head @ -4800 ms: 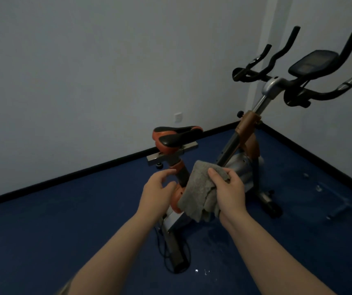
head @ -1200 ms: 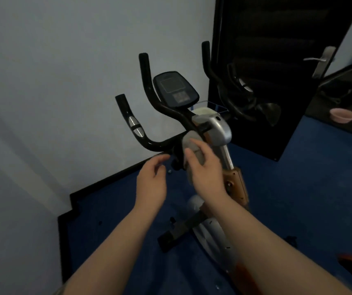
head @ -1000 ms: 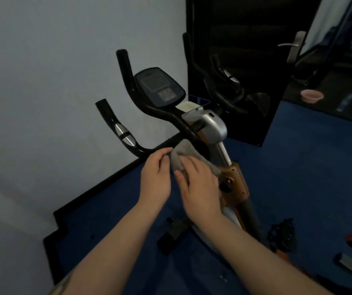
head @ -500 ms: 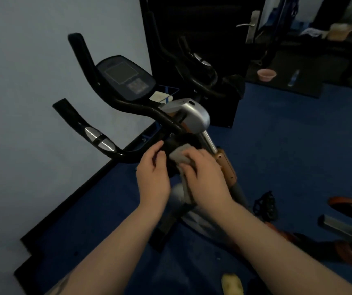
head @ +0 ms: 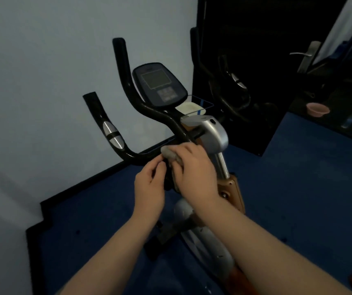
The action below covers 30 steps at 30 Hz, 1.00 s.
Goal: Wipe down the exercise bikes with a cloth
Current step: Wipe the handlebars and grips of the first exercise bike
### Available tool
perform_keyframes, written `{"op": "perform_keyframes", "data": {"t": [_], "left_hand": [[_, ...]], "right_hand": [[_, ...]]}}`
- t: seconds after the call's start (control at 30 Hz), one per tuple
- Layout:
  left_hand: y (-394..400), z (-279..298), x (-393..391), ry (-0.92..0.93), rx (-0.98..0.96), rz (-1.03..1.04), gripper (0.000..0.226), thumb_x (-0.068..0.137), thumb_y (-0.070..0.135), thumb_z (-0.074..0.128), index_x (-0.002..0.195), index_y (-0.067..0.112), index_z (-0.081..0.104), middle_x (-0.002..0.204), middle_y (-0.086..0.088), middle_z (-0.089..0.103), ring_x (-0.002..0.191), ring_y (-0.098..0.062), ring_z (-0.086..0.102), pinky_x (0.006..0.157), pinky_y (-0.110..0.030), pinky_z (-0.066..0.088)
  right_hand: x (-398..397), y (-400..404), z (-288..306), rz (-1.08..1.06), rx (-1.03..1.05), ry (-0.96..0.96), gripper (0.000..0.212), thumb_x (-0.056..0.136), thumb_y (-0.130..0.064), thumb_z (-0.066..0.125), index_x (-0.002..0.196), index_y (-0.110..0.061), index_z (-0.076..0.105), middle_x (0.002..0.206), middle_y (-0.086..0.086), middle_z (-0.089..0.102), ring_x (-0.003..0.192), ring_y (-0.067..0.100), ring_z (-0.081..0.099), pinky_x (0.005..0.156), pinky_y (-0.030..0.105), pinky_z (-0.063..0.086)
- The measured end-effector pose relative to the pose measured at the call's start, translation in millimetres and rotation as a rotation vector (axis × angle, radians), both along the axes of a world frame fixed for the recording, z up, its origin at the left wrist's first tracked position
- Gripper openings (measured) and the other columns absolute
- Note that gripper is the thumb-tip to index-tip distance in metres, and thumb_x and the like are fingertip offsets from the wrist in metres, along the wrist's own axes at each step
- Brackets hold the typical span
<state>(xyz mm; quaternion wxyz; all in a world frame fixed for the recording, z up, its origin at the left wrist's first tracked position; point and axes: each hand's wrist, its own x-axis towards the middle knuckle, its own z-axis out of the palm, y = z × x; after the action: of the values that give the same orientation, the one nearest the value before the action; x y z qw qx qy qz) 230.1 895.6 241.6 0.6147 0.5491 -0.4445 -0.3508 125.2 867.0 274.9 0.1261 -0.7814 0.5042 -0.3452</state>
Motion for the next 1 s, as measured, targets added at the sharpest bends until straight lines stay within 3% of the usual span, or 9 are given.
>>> {"op": "perform_keyframes", "data": {"t": [0.07,0.17,0.37,0.5,0.57,0.67,0.7,0.8,1.0], "left_hand": [[3.4,-1.4,-3.9,0.08,0.009,-0.003,0.029,0.102,0.014,0.044,0.121,0.019,0.065,0.109,0.011,0.071,0.107,-0.002,0.063,0.086,-0.011,0.047],[6.3,-1.1,-9.1,0.215,0.056,0.014,0.029,0.102,0.019,0.043,0.122,0.022,0.064,0.108,0.014,0.072,0.104,0.0,0.064,0.079,-0.008,0.047],[-7.8,16.5,-14.0,0.214,0.178,0.157,0.026,0.094,0.015,0.05,0.09,0.018,0.076,0.088,0.003,0.075,0.083,-0.005,0.069,0.06,-0.011,0.049],[-29.2,25.8,-15.5,0.137,0.313,0.198,0.022,0.092,0.02,0.052,0.094,0.011,0.072,0.091,-0.007,0.072,0.086,-0.017,0.066,0.071,-0.027,0.052],[-35.4,19.5,-22.4,-0.043,0.307,0.246,0.02,0.096,0.021,0.049,0.094,0.015,0.067,0.094,-0.005,0.067,0.09,-0.019,0.063,0.078,-0.034,0.051],[-33.3,11.7,-31.4,-0.139,0.243,0.337,0.016,0.098,0.025,0.049,0.089,0.02,0.062,0.088,0.0,0.064,0.084,-0.017,0.062,0.068,-0.029,0.048],[-31.9,11.0,-31.7,-0.156,0.234,0.347,0.016,0.098,0.026,0.05,0.088,0.021,0.062,0.086,0.001,0.064,0.083,-0.015,0.062,0.066,-0.027,0.046],[-30.2,10.3,-29.0,-0.207,0.226,0.336,0.017,0.098,0.027,0.05,0.088,0.021,0.062,0.09,-0.001,0.064,0.083,-0.014,0.061,0.066,-0.025,0.043],[-31.0,6.7,-30.5,-0.277,0.185,0.366,0.017,0.099,0.026,0.049,0.091,0.02,0.062,0.096,0.001,0.058,0.084,-0.007,0.056,0.067,-0.021,0.04]], "right_hand": [[-3.3,14.0,-12.6,0.042,0.068,-0.082,0.031,0.096,-0.018,0.054,0.126,-0.02,0.061,0.125,-0.006,0.056,0.116,0.012,0.049,0.092,0.033,0.046],[-32.9,27.7,-23.2,0.211,0.186,-0.224,0.029,0.094,-0.017,0.059,0.122,-0.024,0.063,0.116,-0.01,0.058,0.108,0.005,0.055,0.094,0.032,0.048],[-17.3,1.9,-8.8,0.266,-0.046,0.043,0.032,0.092,-0.009,0.055,0.122,-0.018,0.063,0.117,0.001,0.054,0.109,0.017,0.047,0.079,0.038,0.05],[-52.6,16.4,-17.8,0.341,-0.009,0.128,0.036,0.09,-0.007,0.057,0.122,-0.022,0.063,0.115,-0.001,0.052,0.107,0.018,0.048,0.078,0.036,0.051],[-72.7,6.3,-8.2,0.301,-0.062,0.021,0.033,0.087,-0.007,0.06,0.116,-0.023,0.067,0.109,-0.002,0.053,0.102,0.016,0.05,0.079,0.03,0.05],[-68.5,-29.1,15.8,0.184,-0.068,-0.298,0.024,0.09,-0.014,0.062,0.11,-0.024,0.068,0.107,-0.006,0.055,0.097,0.004,0.051,0.085,0.011,0.042],[-59.7,-37.9,17.9,0.196,0.008,-0.339,0.021,0.091,-0.016,0.063,0.11,-0.024,0.067,0.109,-0.005,0.056,0.099,0.004,0.051,0.089,0.012,0.042],[-39.6,-32.6,-7.2,0.27,0.304,-0.417,0.021,0.094,-0.017,0.058,0.114,-0.022,0.064,0.116,0.001,0.058,0.109,0.016,0.054,0.097,0.036,0.046],[-39.9,-11.9,-38.9,0.156,0.184,-0.568,0.031,0.094,-0.012,0.058,0.123,-0.022,0.063,0.12,-0.004,0.056,0.114,0.012,0.053,0.098,0.031,0.046]]}}
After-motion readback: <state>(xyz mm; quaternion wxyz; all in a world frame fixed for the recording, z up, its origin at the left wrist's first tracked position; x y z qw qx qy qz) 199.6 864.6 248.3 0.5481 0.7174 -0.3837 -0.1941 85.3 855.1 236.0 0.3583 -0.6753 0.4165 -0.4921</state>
